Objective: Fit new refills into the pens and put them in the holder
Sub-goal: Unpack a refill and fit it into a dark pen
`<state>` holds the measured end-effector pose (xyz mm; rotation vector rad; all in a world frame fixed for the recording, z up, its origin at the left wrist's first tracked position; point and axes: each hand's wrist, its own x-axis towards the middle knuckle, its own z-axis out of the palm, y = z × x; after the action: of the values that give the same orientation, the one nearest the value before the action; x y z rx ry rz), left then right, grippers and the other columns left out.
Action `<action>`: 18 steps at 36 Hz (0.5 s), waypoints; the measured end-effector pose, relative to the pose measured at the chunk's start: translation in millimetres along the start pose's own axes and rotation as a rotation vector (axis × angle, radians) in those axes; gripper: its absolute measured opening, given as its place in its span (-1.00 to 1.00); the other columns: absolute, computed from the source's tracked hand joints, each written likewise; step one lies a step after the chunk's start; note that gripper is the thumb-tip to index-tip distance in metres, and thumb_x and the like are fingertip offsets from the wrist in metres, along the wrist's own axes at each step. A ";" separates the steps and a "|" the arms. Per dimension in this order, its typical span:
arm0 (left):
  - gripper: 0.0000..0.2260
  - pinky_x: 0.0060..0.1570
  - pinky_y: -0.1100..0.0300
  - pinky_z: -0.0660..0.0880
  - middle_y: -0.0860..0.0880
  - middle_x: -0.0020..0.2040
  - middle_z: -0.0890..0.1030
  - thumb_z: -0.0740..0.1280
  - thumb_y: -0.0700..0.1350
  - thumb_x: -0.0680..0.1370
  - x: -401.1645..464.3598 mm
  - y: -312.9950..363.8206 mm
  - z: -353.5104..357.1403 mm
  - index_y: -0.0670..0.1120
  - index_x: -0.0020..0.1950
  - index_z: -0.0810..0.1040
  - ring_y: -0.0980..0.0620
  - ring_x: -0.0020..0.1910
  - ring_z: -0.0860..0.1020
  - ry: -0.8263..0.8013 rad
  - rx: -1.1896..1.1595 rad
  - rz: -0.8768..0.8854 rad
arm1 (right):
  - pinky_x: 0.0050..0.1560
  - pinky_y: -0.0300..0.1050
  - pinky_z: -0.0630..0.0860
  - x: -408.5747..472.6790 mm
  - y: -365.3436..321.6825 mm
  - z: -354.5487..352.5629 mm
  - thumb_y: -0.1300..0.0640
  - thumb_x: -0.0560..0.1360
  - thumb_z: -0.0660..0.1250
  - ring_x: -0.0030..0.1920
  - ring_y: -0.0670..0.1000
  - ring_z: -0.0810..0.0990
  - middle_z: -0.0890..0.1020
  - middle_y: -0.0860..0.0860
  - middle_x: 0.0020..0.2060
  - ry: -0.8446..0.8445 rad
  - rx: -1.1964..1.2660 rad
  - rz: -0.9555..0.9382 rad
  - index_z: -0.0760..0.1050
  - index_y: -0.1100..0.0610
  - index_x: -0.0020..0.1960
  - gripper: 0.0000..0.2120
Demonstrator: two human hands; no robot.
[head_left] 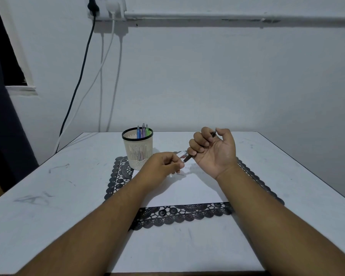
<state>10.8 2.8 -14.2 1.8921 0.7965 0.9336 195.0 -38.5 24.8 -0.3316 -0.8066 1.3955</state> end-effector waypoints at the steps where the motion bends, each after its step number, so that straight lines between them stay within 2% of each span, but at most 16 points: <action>1: -0.90 -0.25 0.35 0.42 0.05 -0.29 0.65 0.45 -0.17 0.59 0.1 -0.4 -0.3 -0.06 -0.13 0.65 0.17 -0.30 0.53 0.003 -0.001 0.000 | -0.26 -0.05 0.12 -0.1 0.1 -0.1 -0.04 0.46 0.11 -0.36 0.02 0.12 0.17 -0.01 -0.38 -0.001 0.005 -0.001 0.18 0.07 -0.33 -0.73; 7: -0.89 -0.19 0.24 0.42 0.05 -0.29 0.65 0.45 -0.17 0.58 0.5 -0.4 -0.1 -0.05 -0.15 0.65 0.13 -0.29 0.52 0.004 -0.003 -0.001 | -0.26 -0.05 0.11 -1.2 -0.5 -0.2 -0.04 0.45 0.12 -0.35 0.03 0.10 0.16 0.00 -0.38 0.003 0.003 -0.001 0.16 0.07 -0.32 -0.73; 11: -0.89 -0.20 0.28 0.42 0.05 -0.29 0.64 0.44 -0.18 0.59 0.0 -0.1 -0.4 -0.08 -0.14 0.65 0.14 -0.29 0.52 0.001 -0.008 0.006 | -0.27 -0.06 0.12 -1.1 -1.2 0.3 -0.03 0.45 0.11 -0.36 0.02 0.10 0.16 0.00 -0.40 -0.004 -0.008 0.000 0.12 0.07 -0.31 -0.73; 14: -0.89 -0.21 0.31 0.43 0.05 -0.30 0.64 0.44 -0.19 0.59 -0.2 -0.2 -0.6 -0.07 -0.15 0.65 0.14 -0.30 0.53 0.011 -0.016 0.006 | -0.27 -0.06 0.16 -1.4 -0.3 0.5 -0.05 0.46 0.12 -0.35 0.03 0.12 0.18 0.00 -0.38 0.004 0.017 -0.006 0.19 0.08 -0.32 -0.72; 18: -0.88 -0.19 0.21 0.41 0.05 -0.29 0.64 0.45 -0.17 0.58 -0.4 -1.6 -2.2 -0.04 -0.15 0.64 0.13 -0.28 0.52 0.027 0.003 -0.008 | -0.25 -0.04 0.31 0.3 3.2 0.3 -0.07 0.51 0.13 -0.37 0.03 0.23 0.24 0.02 -0.39 0.062 0.028 -0.006 0.32 0.12 -0.29 -0.69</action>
<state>8.4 4.1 -15.0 1.8812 0.8215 0.9558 192.4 -37.7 23.1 -0.3484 -0.7362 1.3831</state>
